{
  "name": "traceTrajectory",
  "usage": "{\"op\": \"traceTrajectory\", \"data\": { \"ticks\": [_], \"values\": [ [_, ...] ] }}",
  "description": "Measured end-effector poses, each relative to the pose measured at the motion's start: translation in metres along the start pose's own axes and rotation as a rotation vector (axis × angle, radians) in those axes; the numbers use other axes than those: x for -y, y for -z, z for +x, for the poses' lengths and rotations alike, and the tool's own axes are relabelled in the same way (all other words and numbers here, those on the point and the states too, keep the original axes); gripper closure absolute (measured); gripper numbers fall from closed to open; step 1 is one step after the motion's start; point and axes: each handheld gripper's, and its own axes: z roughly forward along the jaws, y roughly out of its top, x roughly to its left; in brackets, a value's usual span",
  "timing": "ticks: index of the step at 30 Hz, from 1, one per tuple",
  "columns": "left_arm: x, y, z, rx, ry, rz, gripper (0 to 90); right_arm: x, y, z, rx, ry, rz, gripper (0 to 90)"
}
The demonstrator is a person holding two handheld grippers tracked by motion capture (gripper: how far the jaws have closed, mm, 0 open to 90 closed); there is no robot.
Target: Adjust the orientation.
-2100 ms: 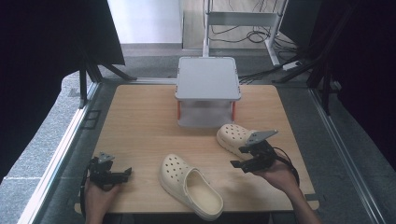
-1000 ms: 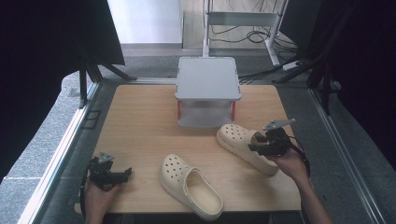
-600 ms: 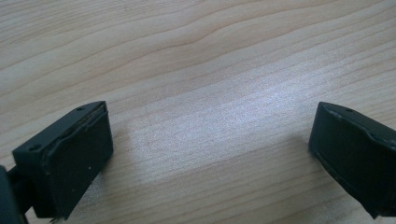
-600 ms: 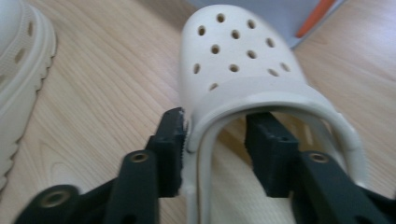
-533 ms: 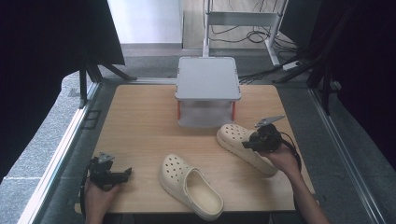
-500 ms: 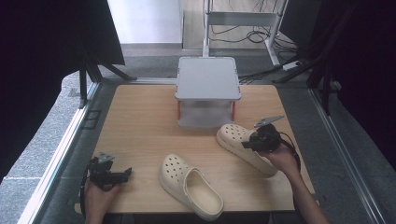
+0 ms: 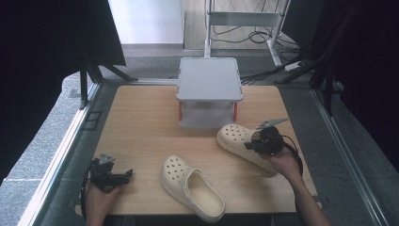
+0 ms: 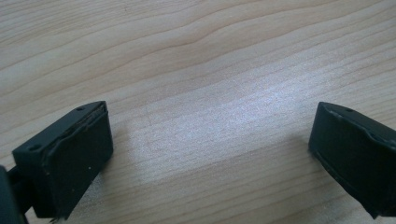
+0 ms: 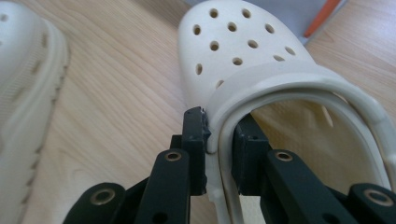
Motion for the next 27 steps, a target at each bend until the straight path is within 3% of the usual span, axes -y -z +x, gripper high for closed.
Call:
{"op": "traceTrajectory", "data": {
  "ticks": [5,11,22,27],
  "values": [
    [0.000,0.000,0.000,0.000,0.001,0.000,0.0,-0.006,0.007,0.018,0.006,0.028,0.002,77.4],
    [0.000,0.000,0.000,0.000,0.000,0.001,0.0,-0.013,0.008,0.042,-0.021,0.042,-0.010,77.4],
    [0.000,0.000,0.000,0.001,0.001,0.000,0.0,-0.028,-0.014,0.084,-0.078,0.070,0.000,77.3],
    [0.000,0.000,0.000,0.001,0.001,0.001,0.0,-0.033,-0.028,0.098,-0.083,0.079,0.010,77.3]
  ]
}}
